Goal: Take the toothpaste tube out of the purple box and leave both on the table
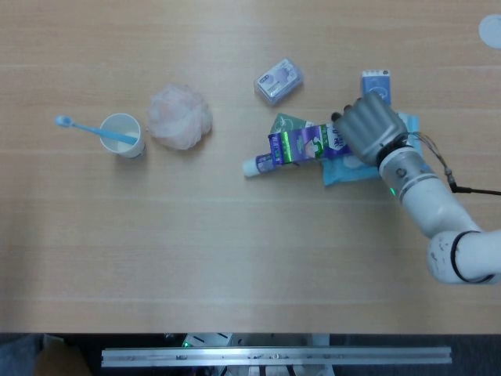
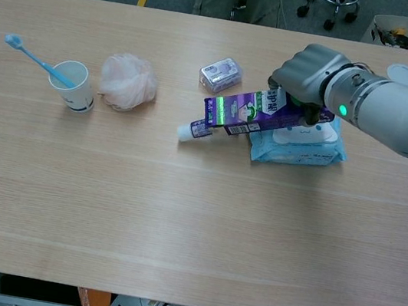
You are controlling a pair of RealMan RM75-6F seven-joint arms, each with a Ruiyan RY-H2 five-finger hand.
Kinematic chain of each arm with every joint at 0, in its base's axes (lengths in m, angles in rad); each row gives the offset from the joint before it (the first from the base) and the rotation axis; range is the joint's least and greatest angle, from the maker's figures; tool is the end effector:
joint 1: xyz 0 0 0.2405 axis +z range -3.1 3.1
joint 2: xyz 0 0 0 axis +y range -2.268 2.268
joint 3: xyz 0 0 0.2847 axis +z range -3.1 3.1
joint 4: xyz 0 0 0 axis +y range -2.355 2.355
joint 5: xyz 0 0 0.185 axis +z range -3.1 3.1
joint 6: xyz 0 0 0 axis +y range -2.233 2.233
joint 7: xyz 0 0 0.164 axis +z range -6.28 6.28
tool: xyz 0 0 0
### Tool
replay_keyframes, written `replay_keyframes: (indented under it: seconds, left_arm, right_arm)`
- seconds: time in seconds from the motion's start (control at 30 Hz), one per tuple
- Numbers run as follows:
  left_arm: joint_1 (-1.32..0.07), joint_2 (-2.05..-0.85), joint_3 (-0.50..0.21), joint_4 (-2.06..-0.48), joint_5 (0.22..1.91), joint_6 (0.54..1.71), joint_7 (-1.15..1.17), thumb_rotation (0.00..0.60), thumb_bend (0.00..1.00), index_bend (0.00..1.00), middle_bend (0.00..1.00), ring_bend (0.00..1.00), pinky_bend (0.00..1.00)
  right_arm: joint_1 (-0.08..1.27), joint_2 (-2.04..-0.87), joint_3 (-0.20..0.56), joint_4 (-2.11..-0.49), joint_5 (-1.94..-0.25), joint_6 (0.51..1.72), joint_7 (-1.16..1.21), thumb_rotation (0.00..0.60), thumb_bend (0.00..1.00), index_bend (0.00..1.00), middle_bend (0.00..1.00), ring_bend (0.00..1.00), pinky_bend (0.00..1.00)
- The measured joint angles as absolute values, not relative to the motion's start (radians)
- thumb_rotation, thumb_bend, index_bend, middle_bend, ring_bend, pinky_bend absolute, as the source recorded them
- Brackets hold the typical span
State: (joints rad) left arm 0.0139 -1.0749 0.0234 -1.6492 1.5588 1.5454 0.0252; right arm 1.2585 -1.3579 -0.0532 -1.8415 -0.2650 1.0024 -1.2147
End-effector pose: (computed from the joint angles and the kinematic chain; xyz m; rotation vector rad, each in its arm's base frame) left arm -0.3329 0.1549 0.2005 -1.3945 -0.9274 -0.8290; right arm -0.1024 -0.3830 0.0187 2.1673 -0.4362 0.1265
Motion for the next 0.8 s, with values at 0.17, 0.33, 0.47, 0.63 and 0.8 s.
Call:
replay_keyframes:
  seconds: [0.17,0.33,0.47,0.63,0.8]
  left_arm:
    - [0.014,-1.074,0.023,-1.648,1.554,1.543,0.023,0.6,0.27,0.11,0.08,0.08,0.11]
    - [0.013,-1.077,0.022,-1.643,1.553,1.54,0.023,0.6,0.27,0.11,0.08,0.08,0.11]
    - [0.012,-1.078,0.022,-1.641,1.553,1.539,0.024,0.6,0.27,0.11,0.08,0.08,0.11]
    - [0.012,-1.082,0.023,-1.641,1.553,1.538,0.028,0.6,0.27,0.11,0.08,0.08,0.11]
    - [0.011,-1.082,0.023,-1.644,1.554,1.536,0.032,0.6,0.27,0.11,0.08,0.08,0.11]
  right_arm:
    - [1.27,-1.356,-0.064,-1.846,-0.247,1.009,-1.213,0.6,0.33,0.56,0.45,0.42,0.52]
    - [1.256,-1.352,-0.063,-1.846,-0.262,1.016,-1.162,0.6,0.31,0.54,0.45,0.42,0.52]
    - [1.217,-1.344,-0.065,-1.831,-0.307,1.022,-1.08,0.6,0.3,0.52,0.45,0.42,0.52]
    - [1.138,-1.335,-0.078,-1.798,-0.393,1.022,-0.959,0.6,0.3,0.49,0.44,0.42,0.52]
    - [1.058,-1.322,-0.098,-1.776,-0.494,1.018,-0.854,0.6,0.29,0.46,0.43,0.4,0.52]
